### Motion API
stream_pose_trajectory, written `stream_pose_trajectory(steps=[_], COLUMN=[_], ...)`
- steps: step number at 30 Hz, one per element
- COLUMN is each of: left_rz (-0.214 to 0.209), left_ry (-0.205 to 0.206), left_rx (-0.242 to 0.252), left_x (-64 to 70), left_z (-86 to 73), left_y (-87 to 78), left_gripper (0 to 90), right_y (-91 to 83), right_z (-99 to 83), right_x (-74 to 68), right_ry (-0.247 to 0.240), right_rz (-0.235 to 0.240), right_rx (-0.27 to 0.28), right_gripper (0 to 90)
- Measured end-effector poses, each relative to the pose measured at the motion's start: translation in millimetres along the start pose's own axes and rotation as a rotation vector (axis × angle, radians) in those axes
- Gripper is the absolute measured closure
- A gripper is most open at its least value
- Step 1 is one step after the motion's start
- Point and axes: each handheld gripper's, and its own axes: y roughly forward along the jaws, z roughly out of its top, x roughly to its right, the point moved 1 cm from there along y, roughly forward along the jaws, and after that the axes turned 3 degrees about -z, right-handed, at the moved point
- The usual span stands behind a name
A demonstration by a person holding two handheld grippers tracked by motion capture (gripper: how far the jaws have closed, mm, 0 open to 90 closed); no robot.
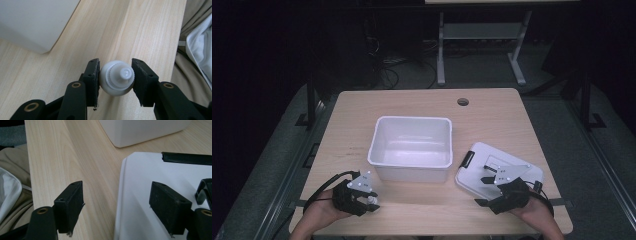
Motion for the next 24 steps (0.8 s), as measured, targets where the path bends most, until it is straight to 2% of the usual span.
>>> stream_pose_trajectory(steps=[8,15,17,24], left_rz=[0.002,0.015,0.014,0.021], left_ry=[-0.006,0.005,-0.006,-0.004], left_rx=[0.015,0.014,0.026,0.026], left_x=[2.0,3.1,3.8,4.3], left_z=[-1.1,1.7,2.8,6.1], left_y=[-5.7,-16.9,-19.6,-30.4], left_gripper=[59.9,59.8,59.8,59.8], right_y=[-0.1,0.9,1.0,2.1], right_z=[2.0,6.9,7.4,7.9], right_x=[-0.2,-1.9,-1.7,-0.6], right_ry=[-0.003,-0.017,-0.019,-0.017], right_rz=[-0.002,-0.003,-0.002,0.001], right_rx=[0.003,-0.009,-0.009,-0.008], right_gripper=[26.7,26.5,26.4,24.4])
